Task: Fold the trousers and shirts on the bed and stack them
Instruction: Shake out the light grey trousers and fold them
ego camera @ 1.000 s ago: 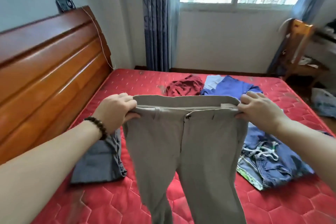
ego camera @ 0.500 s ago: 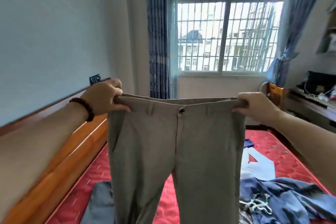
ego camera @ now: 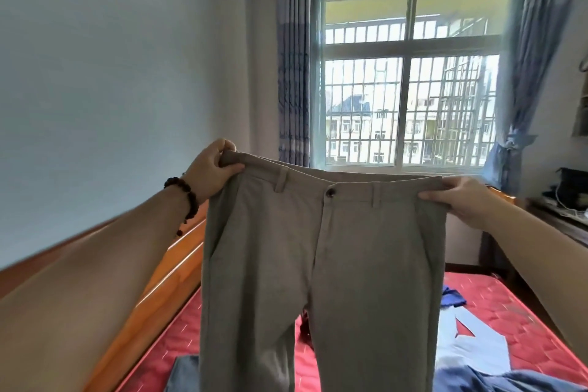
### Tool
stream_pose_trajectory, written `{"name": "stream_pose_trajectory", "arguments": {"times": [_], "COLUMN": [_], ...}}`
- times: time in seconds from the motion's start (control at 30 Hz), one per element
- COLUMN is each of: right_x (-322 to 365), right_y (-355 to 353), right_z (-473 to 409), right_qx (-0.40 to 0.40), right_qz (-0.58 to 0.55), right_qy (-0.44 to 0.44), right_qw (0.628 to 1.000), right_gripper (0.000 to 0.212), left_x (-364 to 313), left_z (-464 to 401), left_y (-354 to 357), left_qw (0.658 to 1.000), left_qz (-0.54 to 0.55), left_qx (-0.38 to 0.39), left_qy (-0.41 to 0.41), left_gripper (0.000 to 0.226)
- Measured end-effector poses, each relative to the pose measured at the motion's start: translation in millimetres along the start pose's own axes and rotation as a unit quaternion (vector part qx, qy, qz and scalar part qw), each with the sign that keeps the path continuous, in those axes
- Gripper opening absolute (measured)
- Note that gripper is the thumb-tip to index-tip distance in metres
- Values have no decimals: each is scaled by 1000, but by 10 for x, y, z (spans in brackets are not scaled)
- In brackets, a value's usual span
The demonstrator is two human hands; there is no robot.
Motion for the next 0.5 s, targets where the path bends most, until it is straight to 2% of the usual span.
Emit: {"name": "stream_pose_trajectory", "arguments": {"times": [0.13, 0.23, 0.33, 0.43, 0.5], "right_x": [-88, -116, -99, -87, -125], "right_y": [42, 88, 65, 27, 55], "right_z": [14, 8, -20, -18, -5], "right_qx": [50, 84, 92, 95, 76], "right_qz": [-120, -151, -146, -157, -173], "right_qy": [8, 4, 3, 3, 12], "right_qw": [991, 985, 985, 983, 982], "right_gripper": [27, 23, 27, 29, 29], "left_x": [115, 279, 326, 440, 547], "left_z": [24, 30, 37, 105, 209], "left_y": [18, 73, 60, 102, 223], "left_qw": [990, 967, 954, 932, 897], "left_qz": [115, 208, 259, 315, 373], "left_qx": [55, 71, 62, 79, 101], "left_qy": [-59, -129, -135, -163, -214], "left_gripper": [51, 32, 18, 20, 24]}}
Point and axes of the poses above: each hand's wrist, its own z-axis away from the middle knuckle, its own y-axis out of the palm, x = y × z, the point moved 8 cm from there along -z, towards the middle knuckle, and after that the axes turned 2 degrees about z, right-handed, at the moved point
